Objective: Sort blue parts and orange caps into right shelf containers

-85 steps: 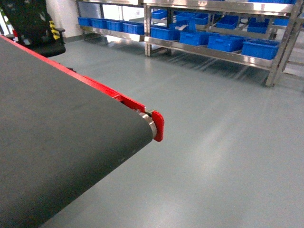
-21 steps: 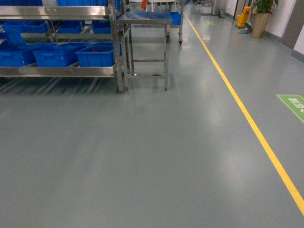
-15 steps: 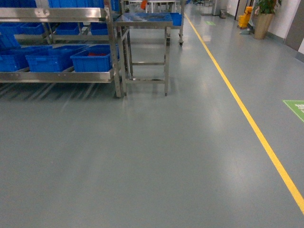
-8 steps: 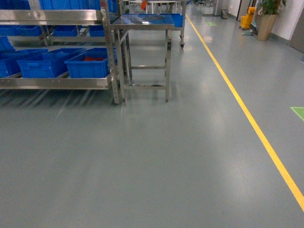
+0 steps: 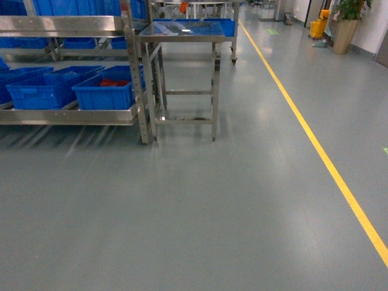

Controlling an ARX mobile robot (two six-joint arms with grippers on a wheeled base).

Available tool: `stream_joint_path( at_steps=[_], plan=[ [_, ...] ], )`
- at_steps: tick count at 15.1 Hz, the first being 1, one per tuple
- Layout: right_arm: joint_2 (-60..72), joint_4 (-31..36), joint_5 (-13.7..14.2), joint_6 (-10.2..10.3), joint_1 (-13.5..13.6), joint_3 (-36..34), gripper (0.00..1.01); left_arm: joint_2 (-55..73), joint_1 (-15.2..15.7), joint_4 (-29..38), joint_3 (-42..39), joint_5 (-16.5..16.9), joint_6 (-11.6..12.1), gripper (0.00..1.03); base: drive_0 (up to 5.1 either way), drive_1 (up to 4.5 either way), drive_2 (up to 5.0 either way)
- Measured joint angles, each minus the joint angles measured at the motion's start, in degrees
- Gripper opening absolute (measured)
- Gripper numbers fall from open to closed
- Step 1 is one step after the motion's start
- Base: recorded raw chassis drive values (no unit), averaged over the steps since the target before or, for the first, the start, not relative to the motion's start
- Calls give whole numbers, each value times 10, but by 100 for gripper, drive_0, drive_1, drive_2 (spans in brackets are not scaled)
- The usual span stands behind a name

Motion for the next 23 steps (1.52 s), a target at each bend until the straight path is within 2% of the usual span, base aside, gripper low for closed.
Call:
stream_joint_path(
  at_steps=[23],
  plan=[
    [0,1,0,0,0,0,43,0,0,-1,0,0,0,41,-4,422,-429]
  ],
)
